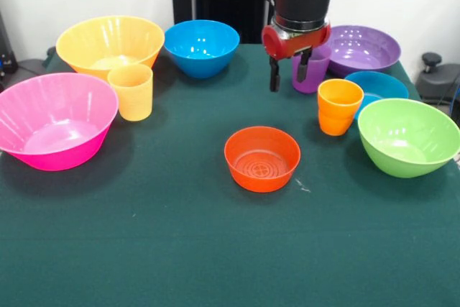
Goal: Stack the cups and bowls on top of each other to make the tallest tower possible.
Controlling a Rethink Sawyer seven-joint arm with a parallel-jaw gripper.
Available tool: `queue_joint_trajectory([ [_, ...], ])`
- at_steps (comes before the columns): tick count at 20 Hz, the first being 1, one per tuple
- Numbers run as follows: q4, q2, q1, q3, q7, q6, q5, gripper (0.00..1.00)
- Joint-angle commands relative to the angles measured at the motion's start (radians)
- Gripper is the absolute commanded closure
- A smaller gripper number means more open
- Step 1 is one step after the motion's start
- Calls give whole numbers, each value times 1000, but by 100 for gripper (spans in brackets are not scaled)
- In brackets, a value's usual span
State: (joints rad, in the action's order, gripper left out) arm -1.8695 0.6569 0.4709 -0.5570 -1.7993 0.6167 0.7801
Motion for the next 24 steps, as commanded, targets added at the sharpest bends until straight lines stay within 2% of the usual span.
queue_joint_trajectory([
  [1,-67,-23,-49,55,-138,-56,-26,0],
  [7,-113,29,-65,65,-155,-38,-88,0],
  [10,-148,86,-81,70,-169,-26,-122,0],
  [16,-208,119,-111,104,-205,-69,-163,0],
  [21,-201,82,-125,131,-229,-136,-180,0],
  [24,-136,-24,-121,157,-213,-200,-154,0],
])
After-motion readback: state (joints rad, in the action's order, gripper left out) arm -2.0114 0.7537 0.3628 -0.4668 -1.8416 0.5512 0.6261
